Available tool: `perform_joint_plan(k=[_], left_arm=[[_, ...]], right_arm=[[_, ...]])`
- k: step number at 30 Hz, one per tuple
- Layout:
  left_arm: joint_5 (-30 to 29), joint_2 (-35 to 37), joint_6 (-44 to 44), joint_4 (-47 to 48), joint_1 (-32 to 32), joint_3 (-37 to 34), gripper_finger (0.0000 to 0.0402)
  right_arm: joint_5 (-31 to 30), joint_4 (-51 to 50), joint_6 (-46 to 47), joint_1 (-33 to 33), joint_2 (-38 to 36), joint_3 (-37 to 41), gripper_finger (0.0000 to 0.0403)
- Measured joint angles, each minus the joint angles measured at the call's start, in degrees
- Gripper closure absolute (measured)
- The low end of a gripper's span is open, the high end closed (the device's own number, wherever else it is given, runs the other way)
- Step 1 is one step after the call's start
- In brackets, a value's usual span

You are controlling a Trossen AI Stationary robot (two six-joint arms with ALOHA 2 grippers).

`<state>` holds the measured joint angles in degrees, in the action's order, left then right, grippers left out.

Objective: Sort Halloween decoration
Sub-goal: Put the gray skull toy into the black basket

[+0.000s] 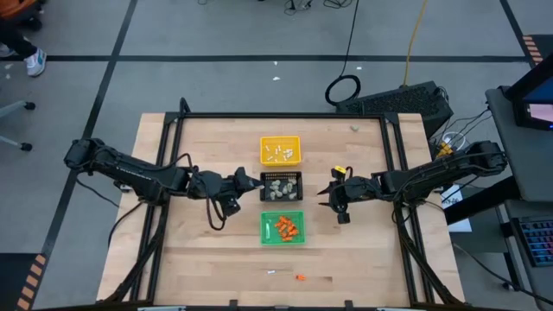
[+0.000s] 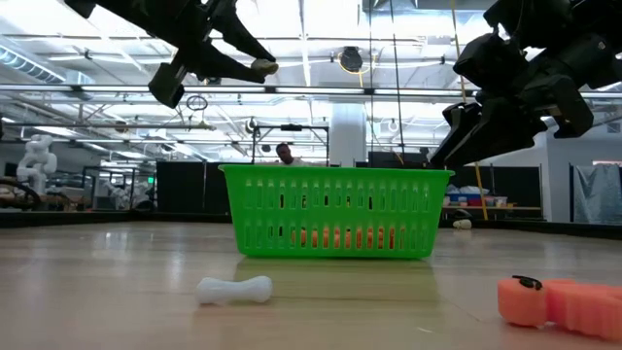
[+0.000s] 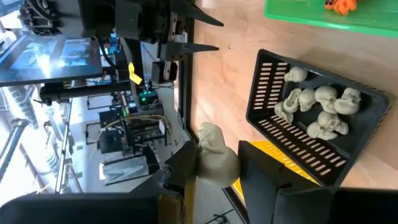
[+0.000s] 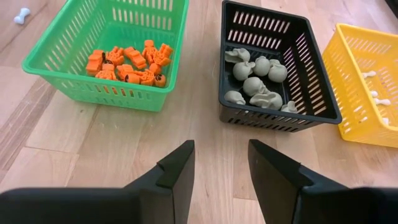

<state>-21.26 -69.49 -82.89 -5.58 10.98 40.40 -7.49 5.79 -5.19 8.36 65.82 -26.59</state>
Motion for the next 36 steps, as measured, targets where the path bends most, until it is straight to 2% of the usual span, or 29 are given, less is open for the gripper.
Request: perform_joint_plan(k=[9, 12, 18, 20, 25, 28, 32, 36], left_arm=[[0.0, 0.0, 4.3, 0.1, 0.0, 0.0, 0.0303], [0.4, 0.0, 9.1, 0.1, 0.0, 0.0, 0.0303], [5.3, -0.1, 23.0, -0.8, 0.0, 0.0, 0.0302], [6.3, -0.8, 28.2, -3.1, 0.0, 0.0, 0.0302], [6.4, -3.1, 40.8, -10.5, 0.0, 0.1, 0.0302], [6.1, -4.9, 47.5, -14.7, -0.1, 0.1, 0.0302], [4.9, -7.9, 52.3, -20.5, -0.1, 0.1, 0.0302], [4.3, -11.0, 52.6, -25.8, -0.1, 0.2, 0.0302]], right_arm=[[0.0, 0.0, 0.0, 0.0, 0.0, 0.0, 0.0268], [0.0, 0.0, 0.0, 0.0, 0.0, 0.0, 0.0268], [0.0, 0.0, 0.2, 0.0, 0.0, 0.0, 0.0268], [-1.2, 0.0, 1.3, 0.0, 0.0, 0.0, 0.0268], [-8.7, -0.3, 4.4, 0.0, 0.0, 0.0, 0.0268], [-9.2, -0.4, 5.6, 0.0, 0.0, 0.0, 0.0268], [-9.2, -0.4, 8.6, 0.0, 0.0, 0.0, 0.0268], [-9.4, -0.1, 11.0, 0.0, -0.1, 0.0, 0.0268]])
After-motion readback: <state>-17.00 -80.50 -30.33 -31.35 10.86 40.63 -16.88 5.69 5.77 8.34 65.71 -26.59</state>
